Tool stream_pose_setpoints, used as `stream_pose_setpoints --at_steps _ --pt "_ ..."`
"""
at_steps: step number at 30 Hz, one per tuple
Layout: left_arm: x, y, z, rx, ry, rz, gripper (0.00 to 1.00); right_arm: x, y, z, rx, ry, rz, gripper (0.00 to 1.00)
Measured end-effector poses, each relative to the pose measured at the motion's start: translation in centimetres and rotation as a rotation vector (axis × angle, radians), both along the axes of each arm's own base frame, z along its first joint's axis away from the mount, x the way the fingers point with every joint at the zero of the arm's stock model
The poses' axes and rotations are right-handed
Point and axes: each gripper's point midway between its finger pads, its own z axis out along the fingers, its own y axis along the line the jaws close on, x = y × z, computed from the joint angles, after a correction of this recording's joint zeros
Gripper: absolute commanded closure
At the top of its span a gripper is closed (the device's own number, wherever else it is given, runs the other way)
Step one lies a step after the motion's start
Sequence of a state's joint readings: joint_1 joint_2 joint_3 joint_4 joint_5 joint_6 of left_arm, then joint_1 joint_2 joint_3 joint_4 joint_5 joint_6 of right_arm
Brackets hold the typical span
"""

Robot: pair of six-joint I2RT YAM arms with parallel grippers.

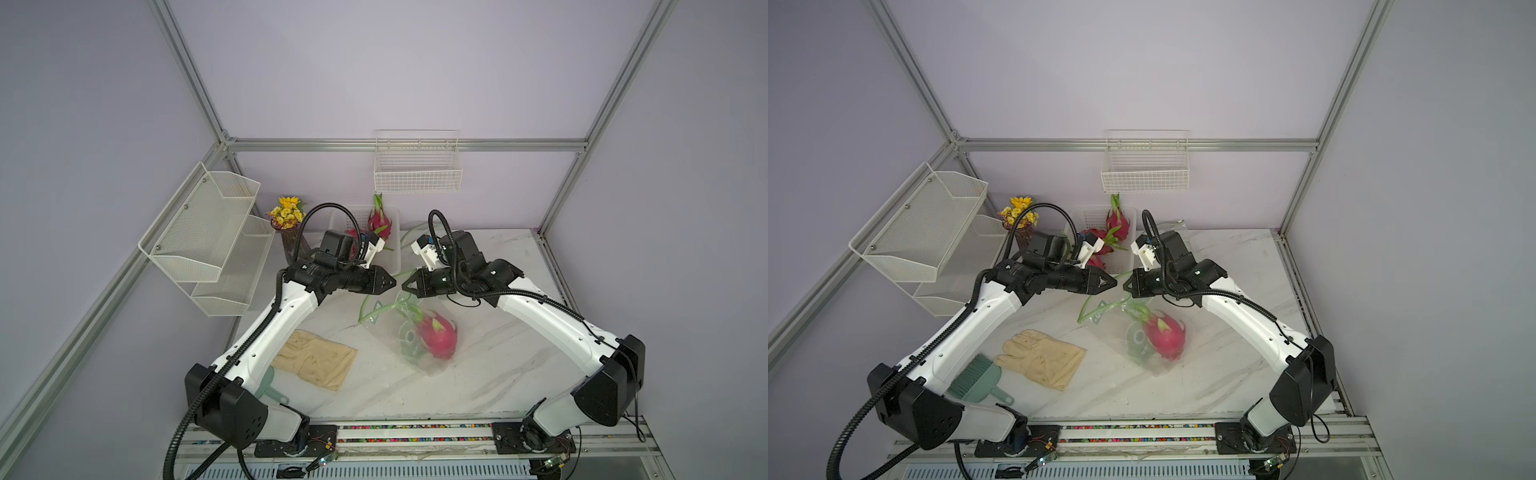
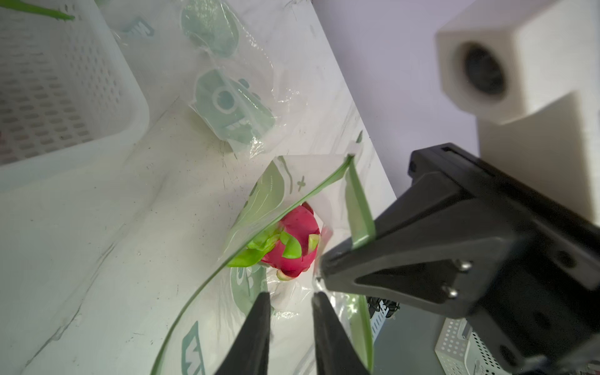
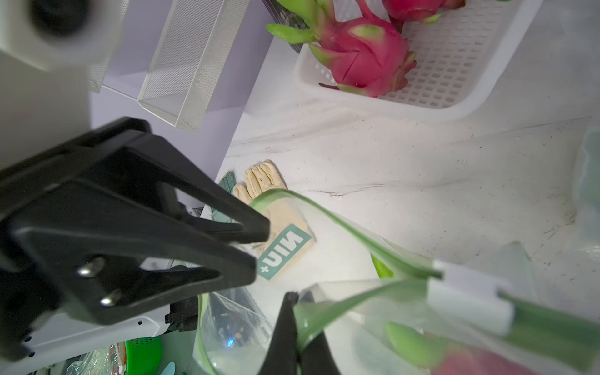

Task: Open the zip-top bag and take out the dragon fruit
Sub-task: Pick up the dragon fruit from the zipper food storage bag.

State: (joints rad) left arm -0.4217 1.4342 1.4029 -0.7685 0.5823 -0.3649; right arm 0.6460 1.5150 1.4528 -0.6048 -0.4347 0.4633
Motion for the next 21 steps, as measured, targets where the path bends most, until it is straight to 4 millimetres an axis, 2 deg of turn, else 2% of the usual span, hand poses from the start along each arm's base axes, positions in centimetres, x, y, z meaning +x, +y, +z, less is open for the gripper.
stream_pose_setpoints --at_steps 6,21 --pt "-0.2 -1.0 -2.9 0.023 0.076 -0.031 0.74 -0.5 -0.8 0.5 0.023 -0.044 -0.022 1.0" --pt "-1.0 -3.3 -6.1 0.057 0.145 -0.094 0.63 -0.3 -1.2 0.3 0.07 -0.094 -0.062 1.0"
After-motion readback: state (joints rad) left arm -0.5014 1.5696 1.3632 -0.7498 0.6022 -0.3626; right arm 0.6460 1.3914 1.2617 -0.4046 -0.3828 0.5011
